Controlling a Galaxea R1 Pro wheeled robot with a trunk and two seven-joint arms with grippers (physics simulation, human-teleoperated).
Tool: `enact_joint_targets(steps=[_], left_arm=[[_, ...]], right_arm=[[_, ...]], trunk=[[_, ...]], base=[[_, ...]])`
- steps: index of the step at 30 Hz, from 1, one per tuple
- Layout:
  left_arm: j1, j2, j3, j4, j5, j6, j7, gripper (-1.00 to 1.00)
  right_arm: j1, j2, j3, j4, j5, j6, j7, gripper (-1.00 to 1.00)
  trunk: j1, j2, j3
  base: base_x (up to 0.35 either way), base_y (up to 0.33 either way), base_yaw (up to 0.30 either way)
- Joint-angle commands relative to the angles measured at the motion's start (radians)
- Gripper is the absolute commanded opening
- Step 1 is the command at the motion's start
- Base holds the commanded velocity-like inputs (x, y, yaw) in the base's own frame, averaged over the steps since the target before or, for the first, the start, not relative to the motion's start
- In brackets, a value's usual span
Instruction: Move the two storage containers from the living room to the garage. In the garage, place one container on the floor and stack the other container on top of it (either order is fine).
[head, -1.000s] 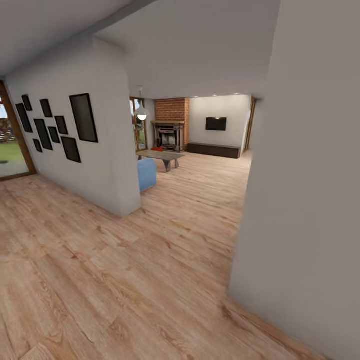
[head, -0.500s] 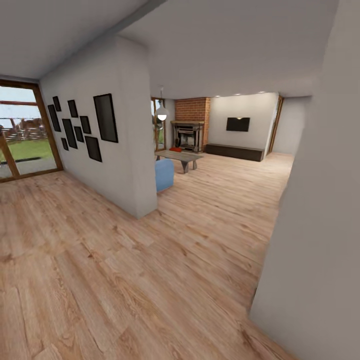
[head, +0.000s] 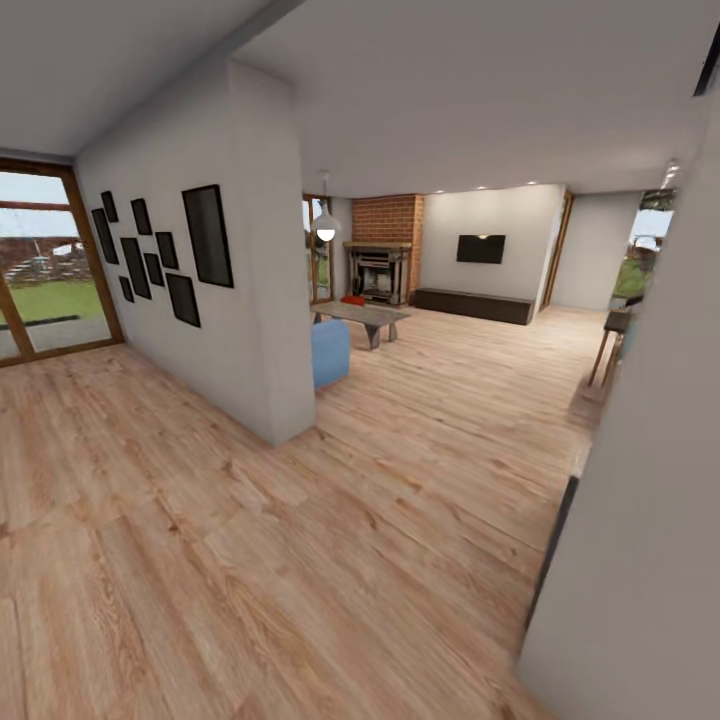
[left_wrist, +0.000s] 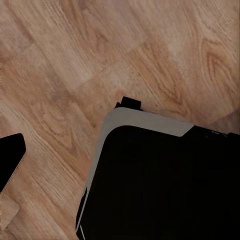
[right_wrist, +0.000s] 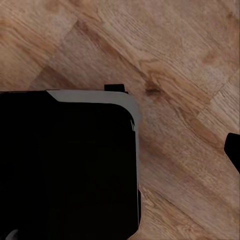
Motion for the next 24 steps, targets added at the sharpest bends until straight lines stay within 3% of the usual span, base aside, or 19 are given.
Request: enact_joint_targets(steps=[1,17,24], left_arm=[[-0.001,0.0,0.003,0.001,0.002,-0.003,0.001,1.0],[-0.001,0.0,0.003,0.001,0.002,-0.003,0.001,1.0],[-0.001,0.0,0.003,0.001,0.002,-0.003,0.001,1.0]], right_arm=[[-0.001,0.0,0.009,0.003,-0.01,-0.006,-0.001,1.0],[-0.001,0.0,0.009,0.003,-0.011,-0.007,0.002,1.0],[-0.001,0.001,0.008,0.003,-0.011,-0.007,-0.001,1.0]], trunk=[[0.001,-0.001,-0.001],[0.001,-0.001,-0.001],[0.001,-0.001,-0.001]], base=[[0.322,0.139,0.0],[0.32,0.171,-0.003],[0.312,0.194,-0.168]])
